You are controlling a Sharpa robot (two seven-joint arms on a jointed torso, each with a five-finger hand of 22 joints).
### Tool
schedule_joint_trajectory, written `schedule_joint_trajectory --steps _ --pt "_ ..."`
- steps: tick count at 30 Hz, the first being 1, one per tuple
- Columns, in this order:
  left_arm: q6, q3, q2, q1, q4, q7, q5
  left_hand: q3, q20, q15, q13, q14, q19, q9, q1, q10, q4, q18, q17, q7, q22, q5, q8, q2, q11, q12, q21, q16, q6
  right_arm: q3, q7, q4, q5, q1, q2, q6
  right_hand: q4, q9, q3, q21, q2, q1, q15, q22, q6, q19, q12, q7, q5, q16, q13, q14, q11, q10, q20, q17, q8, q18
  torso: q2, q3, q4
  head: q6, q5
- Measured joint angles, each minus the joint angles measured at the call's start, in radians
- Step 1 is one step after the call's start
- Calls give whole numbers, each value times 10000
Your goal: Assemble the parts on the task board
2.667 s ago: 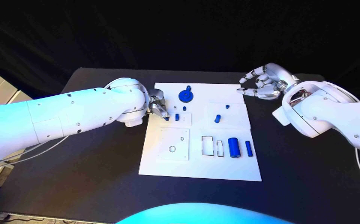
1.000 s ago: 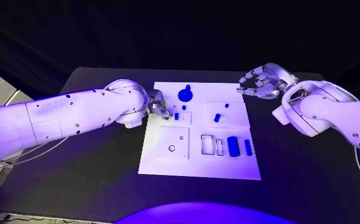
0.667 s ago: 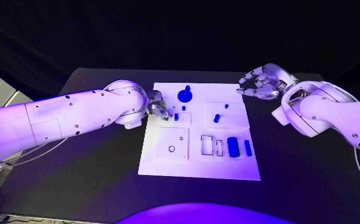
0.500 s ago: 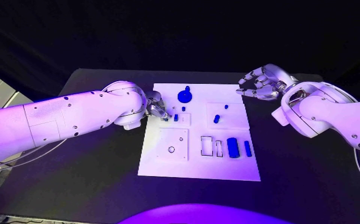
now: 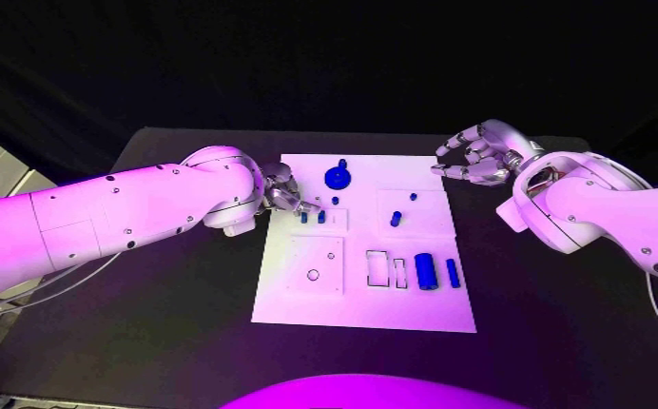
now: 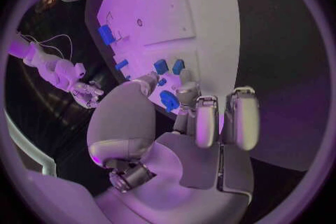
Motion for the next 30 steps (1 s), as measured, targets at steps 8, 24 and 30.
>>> schedule_joint_trajectory --steps 8,24,30 --pt "-191 117 -78 -2 57 90 223 -773 75 20 -132 20 -77 -62 161 -105 14 0 -1 72 0 0 -106 395 31 -46 -124 0 -71 0 0 -4 0 -7 -1 -1 0 -7 0 0 0 0 0 -1 0 0 0 0 0 0 5 0 0 0 0 -1 0 0 6 1 3 24 -19" --pt "-2585 197 167 -1 47 3810 759 3333 1086 1270 -4851 -5092 -5667 -1694 4043 -5176 -1009 1183 -4994 1054 -6632 0 -1022 -861 1323 -4263 -6276 -5932 -2626 0 43 -56 -1 -23 -20 -18 0 -7 0 0 1 0 0 7 -36 0 0 -36 0 0 4 0 0 0 0 -3 40 0 17 -4 0 156 -136" --pt "-3114 98 471 -1 -153 4887 -116 3203 1086 1269 -5831 -5091 -5666 -2432 4179 -5189 -1512 1181 -5535 1073 -6575 0 -1159 -984 1336 -5174 -6264 -5939 -2418 0 70 -57 -1 -24 -18 -24 0 -7 0 0 1 1 0 7 -36 0 0 -36 0 0 3 0 0 0 0 -4 40 0 18 -1 -3 181 -161"
